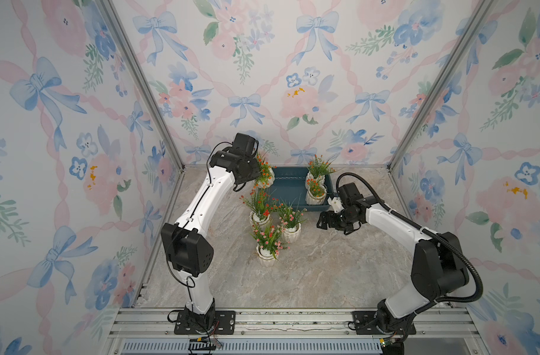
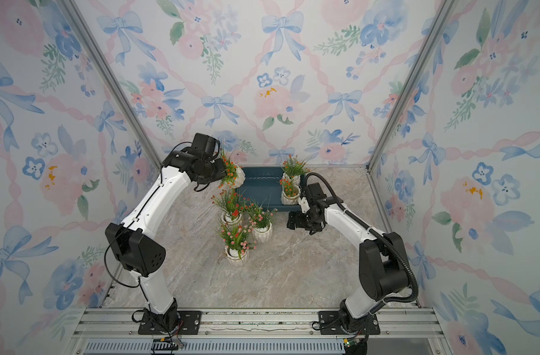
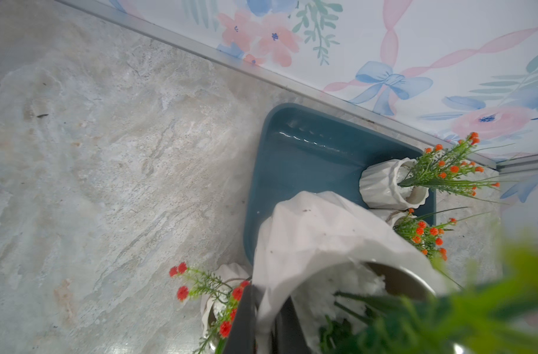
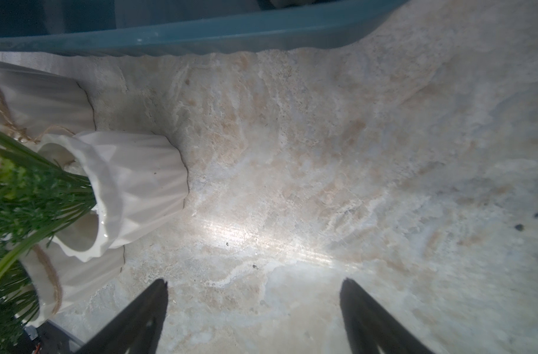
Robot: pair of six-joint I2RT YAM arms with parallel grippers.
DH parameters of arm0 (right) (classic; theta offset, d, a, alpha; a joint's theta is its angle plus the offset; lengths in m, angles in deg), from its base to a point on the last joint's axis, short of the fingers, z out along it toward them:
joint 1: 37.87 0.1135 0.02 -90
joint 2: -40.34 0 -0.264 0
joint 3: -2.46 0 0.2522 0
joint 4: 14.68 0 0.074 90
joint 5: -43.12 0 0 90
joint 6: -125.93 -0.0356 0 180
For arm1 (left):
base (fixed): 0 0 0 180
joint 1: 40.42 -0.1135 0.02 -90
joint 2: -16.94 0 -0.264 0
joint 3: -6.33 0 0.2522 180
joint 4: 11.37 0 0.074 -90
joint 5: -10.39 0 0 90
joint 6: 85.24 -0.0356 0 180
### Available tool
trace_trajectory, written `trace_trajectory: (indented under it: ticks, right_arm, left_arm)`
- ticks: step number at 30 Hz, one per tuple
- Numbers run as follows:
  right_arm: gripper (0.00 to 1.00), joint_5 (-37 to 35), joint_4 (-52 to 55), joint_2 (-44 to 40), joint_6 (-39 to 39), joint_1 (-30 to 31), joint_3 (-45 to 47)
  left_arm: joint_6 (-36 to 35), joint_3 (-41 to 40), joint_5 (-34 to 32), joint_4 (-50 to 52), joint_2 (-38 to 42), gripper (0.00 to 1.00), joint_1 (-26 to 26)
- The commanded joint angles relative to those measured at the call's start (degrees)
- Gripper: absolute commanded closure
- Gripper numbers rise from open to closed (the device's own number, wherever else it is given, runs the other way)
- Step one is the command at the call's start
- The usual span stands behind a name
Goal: Put the potted gypsophila into the storage box
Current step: Place the baby's breath potted plant at the storage box.
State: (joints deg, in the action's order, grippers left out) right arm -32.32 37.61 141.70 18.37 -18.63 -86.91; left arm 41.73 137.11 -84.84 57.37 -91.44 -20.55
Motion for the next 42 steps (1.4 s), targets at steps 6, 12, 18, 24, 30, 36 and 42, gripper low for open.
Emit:
trace_trajectory:
  ticks: [6,12,18,24,30,36,42]
  right_arm:
    - [0.11,-0.6,2.3,-1.8,0.8,-2.0,-1.2]
    - [0.11,-0.5,2.1,-2.3,0.9,-3.1,-0.3]
    - [0.11,0.0,1.7,-2.2,0.8,-3.8,0.2]
    - [0.11,0.8,1.2,-1.8,0.6,-4.2,0.2]
    - [0.11,1.2,0.8,-1.4,0.5,-4.4,0.4]
    - [0.11,1.4,0.6,-1.1,0.4,-4.5,0.3]
    - [0.11,1.5,0.5,-0.9,0.3,-4.5,0.4]
  left_arm:
    - [-3.5,15.7,3.5,-1.9,-13.0,1.0,1.7]
    - [-4.5,23.0,3.6,-2.1,-21.7,1.0,1.9]
    - [-5.2,29.7,1.1,-2.2,-28.6,1.0,1.6]
    - [-5.6,34.4,-1.1,-2.6,-34.1,1.0,1.0]
    - [-6.0,35.0,-4.2,-3.3,-37.2,1.0,0.5]
    - [-5.1,35.0,-6.6,-4.3,-39.2,1.0,0.0]
    - [-5.2,35.0,-6.5,-6.8,-40.5,1.0,-0.2]
